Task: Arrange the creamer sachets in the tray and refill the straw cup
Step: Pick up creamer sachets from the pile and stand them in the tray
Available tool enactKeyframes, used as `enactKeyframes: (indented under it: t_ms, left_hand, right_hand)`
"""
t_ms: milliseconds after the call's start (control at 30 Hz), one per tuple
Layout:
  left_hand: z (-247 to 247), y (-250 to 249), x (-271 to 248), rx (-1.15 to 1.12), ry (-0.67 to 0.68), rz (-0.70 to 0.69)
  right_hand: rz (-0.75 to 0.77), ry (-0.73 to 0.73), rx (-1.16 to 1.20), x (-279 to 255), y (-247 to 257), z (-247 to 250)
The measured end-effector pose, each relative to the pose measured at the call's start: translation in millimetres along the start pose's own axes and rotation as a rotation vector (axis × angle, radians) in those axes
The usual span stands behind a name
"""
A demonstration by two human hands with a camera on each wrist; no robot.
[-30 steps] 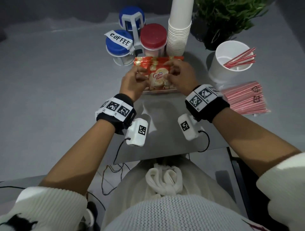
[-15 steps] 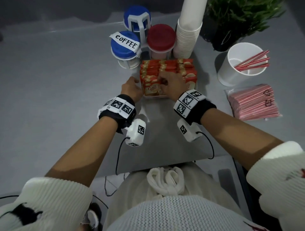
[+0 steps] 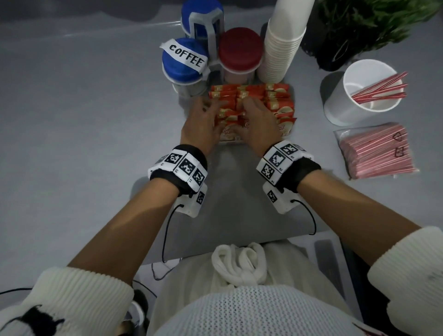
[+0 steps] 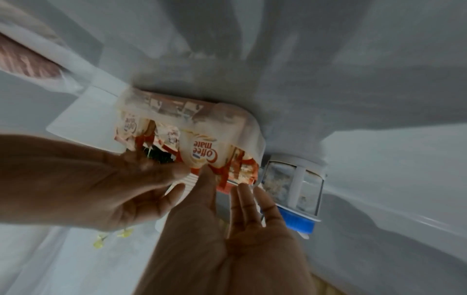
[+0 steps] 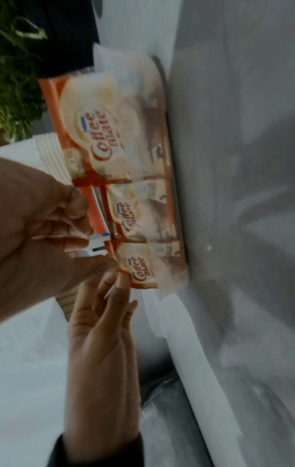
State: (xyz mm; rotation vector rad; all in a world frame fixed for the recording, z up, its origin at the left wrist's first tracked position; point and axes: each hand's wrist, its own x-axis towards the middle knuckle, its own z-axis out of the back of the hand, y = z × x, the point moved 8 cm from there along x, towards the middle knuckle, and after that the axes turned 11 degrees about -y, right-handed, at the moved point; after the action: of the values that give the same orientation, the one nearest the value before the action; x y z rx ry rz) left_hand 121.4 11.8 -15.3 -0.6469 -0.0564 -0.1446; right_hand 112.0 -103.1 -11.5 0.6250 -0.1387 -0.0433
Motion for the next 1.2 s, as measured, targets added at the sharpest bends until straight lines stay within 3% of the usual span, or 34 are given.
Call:
enactKeyframes:
  t_ms: [167,267,367,500,633,733,833,1000,1100,1200]
  left_hand:
    - [-9.3,-8.1,5.9,0.132,0.001,-0.159]
    - [-14.8,-12.5,5.1,0.193,0.010,-0.224]
    - [-21.1,-14.6,2.4,0.268,0.038,-0.254]
    - [-14.1,-15.5,5.0,0.232,0.009,-0.234]
    - [-11.4,-6.9,12.0,0.288,0.056,-0.230]
    - [-12.6,-1.7,15.0,0.320,0.087,-0.216]
    - [-13.9,-7.9,13.3,0.311,0.102,-0.229]
    - [-19.2,-19.8,4.7,0.281,0.152,-0.282]
    - [-27.0,-19.4,0.5,0.290,0.195,-0.314]
    - [-32.8,-15.6,-1.6,0.307,0.214,-0.311]
  right_hand:
    - [0.019,-0.256,-0.108,-1.0,-21.5,38.8]
    - [-0.058,-0.201,-0.156,-4.5,-46.1,36.3]
    - [0.034,-0.112,-0.172,-11.6,-46.3,25.2]
    - [0.089,0.096,-0.360,-18.0,-46.5,3.6]
    - [0.021,0.079,-0.345,-13.3,-50.9,4.8]
    - [0.053,0.099,-0.384,-14.6,-49.9,2.1]
    - [0.040,0.106,-0.251,-11.7,-46.7,4.0]
    - [-0.067,-0.136,0.098,-10.3,-53.3,44.8]
    - [-0.101,-0.126,0.008,-17.3,-64.5,53.2]
    - [-0.041,-0.066,-0.066,-23.5,-65.6,44.7]
